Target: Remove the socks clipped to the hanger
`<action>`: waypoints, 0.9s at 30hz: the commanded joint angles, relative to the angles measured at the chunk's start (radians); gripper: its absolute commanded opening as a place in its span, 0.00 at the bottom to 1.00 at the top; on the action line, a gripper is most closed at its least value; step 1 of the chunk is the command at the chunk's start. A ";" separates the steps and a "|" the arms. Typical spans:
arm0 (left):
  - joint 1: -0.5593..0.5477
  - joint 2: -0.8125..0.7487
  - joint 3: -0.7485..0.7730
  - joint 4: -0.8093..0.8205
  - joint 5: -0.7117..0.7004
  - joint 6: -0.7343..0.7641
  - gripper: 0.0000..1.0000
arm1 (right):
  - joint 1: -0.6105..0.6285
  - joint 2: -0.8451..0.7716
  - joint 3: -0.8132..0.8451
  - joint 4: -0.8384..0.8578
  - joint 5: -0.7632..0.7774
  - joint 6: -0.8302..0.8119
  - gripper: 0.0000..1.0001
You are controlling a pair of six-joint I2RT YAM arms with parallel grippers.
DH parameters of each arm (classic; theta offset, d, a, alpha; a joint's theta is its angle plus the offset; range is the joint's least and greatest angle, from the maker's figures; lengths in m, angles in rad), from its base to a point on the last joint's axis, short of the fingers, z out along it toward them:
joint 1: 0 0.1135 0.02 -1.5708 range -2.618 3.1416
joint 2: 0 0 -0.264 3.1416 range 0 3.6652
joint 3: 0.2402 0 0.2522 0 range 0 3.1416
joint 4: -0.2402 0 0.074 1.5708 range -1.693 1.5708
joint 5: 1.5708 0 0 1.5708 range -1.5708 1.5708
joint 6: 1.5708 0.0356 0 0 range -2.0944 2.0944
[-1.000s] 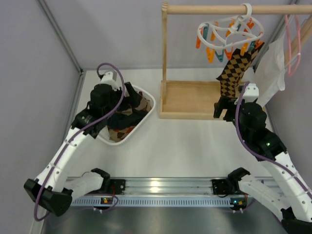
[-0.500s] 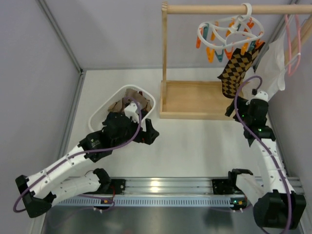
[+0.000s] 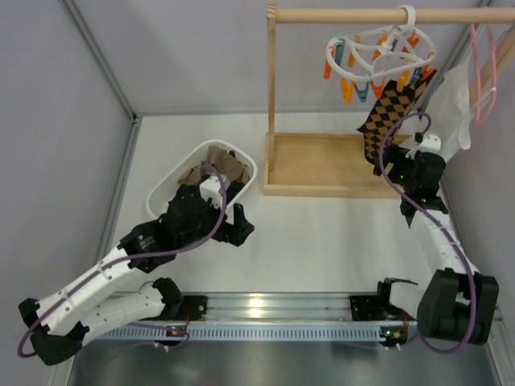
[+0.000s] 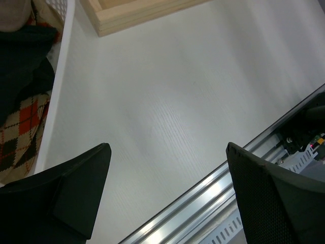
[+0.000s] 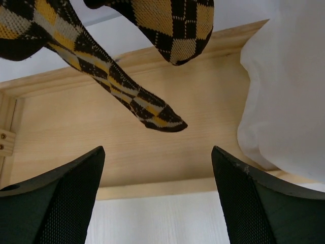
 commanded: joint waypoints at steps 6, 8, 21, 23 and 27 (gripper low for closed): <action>-0.003 -0.116 0.011 -0.057 0.030 0.078 0.98 | -0.008 0.172 0.010 0.442 -0.159 -0.119 0.79; -0.003 -0.122 0.005 -0.057 0.038 0.075 0.98 | -0.007 0.217 0.040 0.441 -0.151 -0.149 0.79; -0.004 -0.134 -0.007 -0.055 0.053 0.069 0.98 | 0.032 0.321 -0.026 0.708 -0.277 -0.159 0.34; -0.004 -0.131 -0.009 -0.055 0.052 0.066 0.98 | 0.045 0.330 -0.030 0.725 -0.288 -0.154 0.32; -0.004 -0.133 -0.009 -0.055 0.055 0.063 0.98 | 0.065 0.350 -0.042 0.765 -0.304 -0.131 0.34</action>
